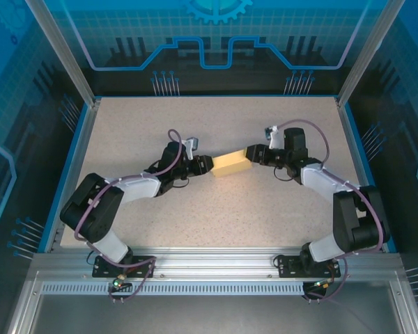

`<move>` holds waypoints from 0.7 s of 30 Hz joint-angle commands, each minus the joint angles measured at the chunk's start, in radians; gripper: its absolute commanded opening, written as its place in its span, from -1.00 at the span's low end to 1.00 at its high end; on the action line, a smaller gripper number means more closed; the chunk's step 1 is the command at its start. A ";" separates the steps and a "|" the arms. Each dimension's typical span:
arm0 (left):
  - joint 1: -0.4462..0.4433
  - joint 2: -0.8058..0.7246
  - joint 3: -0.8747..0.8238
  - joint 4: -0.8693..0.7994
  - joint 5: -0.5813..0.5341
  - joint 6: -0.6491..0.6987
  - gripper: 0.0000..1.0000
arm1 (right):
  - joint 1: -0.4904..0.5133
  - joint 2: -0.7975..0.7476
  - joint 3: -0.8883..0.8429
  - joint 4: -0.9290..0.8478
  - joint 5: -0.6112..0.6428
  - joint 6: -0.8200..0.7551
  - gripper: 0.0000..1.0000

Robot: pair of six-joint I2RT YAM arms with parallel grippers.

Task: Fold the paper box

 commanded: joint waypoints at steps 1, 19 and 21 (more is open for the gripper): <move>0.020 0.042 0.102 -0.005 0.028 0.065 -0.29 | 0.029 0.074 0.107 0.031 -0.049 -0.026 -0.05; 0.022 0.039 -0.037 0.111 0.026 0.056 -0.09 | 0.058 0.038 -0.067 -0.011 0.064 -0.160 0.01; 0.013 0.035 -0.081 0.147 0.030 0.034 -0.07 | 0.064 0.005 -0.125 0.015 0.077 -0.148 0.02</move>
